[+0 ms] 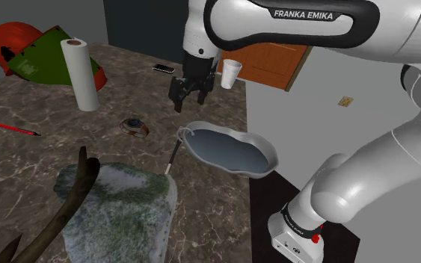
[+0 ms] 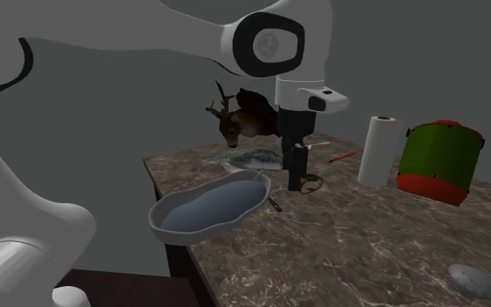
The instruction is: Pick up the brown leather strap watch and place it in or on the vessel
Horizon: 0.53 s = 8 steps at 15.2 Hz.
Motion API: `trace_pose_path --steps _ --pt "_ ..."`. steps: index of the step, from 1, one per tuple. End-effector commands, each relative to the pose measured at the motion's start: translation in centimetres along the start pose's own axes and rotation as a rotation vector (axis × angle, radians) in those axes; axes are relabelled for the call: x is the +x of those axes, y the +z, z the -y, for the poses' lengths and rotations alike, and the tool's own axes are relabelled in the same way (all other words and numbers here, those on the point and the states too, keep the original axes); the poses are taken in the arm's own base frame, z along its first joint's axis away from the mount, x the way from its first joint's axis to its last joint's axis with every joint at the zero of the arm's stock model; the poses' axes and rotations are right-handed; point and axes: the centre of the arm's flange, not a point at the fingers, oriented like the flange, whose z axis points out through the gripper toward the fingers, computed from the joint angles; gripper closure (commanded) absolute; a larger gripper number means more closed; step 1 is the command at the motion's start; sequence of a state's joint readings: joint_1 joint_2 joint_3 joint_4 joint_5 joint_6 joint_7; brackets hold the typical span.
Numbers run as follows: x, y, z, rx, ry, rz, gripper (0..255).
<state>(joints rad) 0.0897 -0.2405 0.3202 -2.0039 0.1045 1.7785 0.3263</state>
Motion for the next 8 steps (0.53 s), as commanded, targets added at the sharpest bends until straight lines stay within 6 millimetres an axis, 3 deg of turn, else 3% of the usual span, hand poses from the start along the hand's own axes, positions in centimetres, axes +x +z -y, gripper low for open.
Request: trace_pose_path --steps 1,8 --pt "1.4 0.7 2.4 -0.006 -0.004 -0.001 0" --pt "6.0 3.4 10.3 -0.031 -0.022 -0.001 0"
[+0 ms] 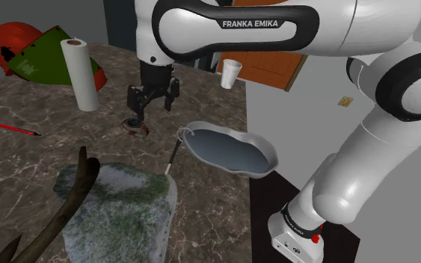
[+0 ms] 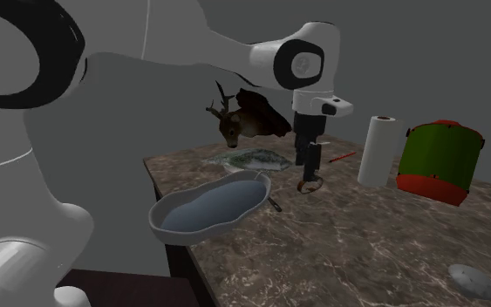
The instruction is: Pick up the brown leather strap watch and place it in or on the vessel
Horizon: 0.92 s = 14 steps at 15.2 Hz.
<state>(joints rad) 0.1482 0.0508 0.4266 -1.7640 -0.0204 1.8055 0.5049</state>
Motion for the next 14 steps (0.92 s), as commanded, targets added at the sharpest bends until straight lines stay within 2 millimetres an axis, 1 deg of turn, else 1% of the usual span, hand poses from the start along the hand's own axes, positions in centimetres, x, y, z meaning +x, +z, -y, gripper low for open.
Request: trace_pose_path --steps 1,3,10,11,14 --pt "1.6 0.7 2.4 -0.007 -0.004 -0.001 0" --pt "2.9 1.5 4.6 -0.014 -0.009 -0.001 0" --pt "2.9 5.2 4.6 -0.014 -0.009 -0.001 0" --pt "2.9 5.5 4.6 -0.014 -0.009 -0.001 0" --pt "2.9 5.5 4.6 -0.014 -0.009 -0.001 0"
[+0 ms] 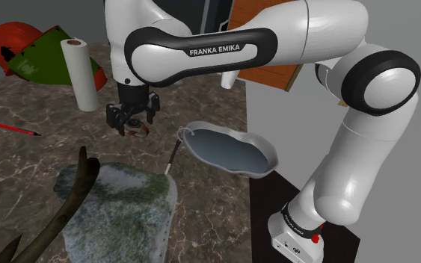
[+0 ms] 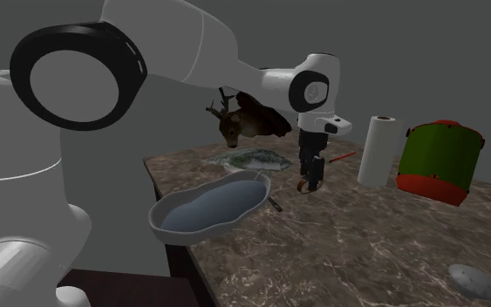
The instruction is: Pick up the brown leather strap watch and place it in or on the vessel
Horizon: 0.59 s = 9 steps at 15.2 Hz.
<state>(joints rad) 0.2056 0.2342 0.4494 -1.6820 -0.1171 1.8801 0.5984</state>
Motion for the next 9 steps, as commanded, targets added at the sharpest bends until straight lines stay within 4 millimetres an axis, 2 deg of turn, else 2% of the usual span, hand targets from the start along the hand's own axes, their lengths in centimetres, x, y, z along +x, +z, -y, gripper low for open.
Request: trace_pose_path --steps 1,5,6,9 --pt "0.01 0.03 0.00 0.000 0.000 0.000 0" --pt "0.01 0.03 0.00 0.000 0.000 0.000 0" --pt "0.01 0.03 0.00 0.000 0.000 0.000 255" --pt "0.01 0.03 0.00 0.000 0.000 0.000 255"
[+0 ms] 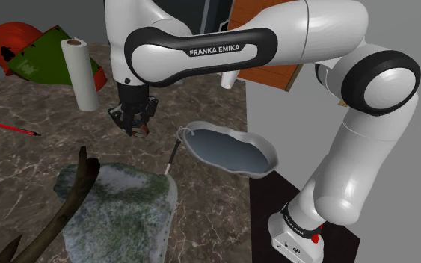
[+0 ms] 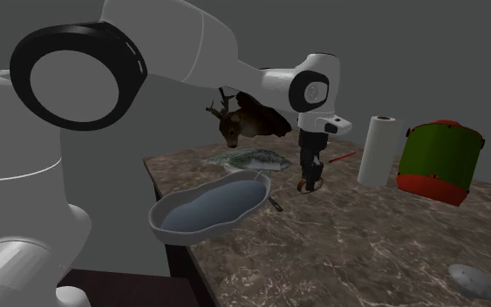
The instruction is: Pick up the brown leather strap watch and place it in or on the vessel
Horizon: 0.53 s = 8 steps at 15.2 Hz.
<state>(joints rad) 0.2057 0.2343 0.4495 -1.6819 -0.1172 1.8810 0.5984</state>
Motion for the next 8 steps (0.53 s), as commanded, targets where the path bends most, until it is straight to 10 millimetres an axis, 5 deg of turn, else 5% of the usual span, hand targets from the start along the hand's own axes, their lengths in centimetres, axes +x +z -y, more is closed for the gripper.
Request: trace_pose_path --steps 1,8 --pt "0.0 0.0 0.0 0.000 0.000 0.001 255" --pt "0.0 -1.0 0.0 0.000 0.000 0.001 255"
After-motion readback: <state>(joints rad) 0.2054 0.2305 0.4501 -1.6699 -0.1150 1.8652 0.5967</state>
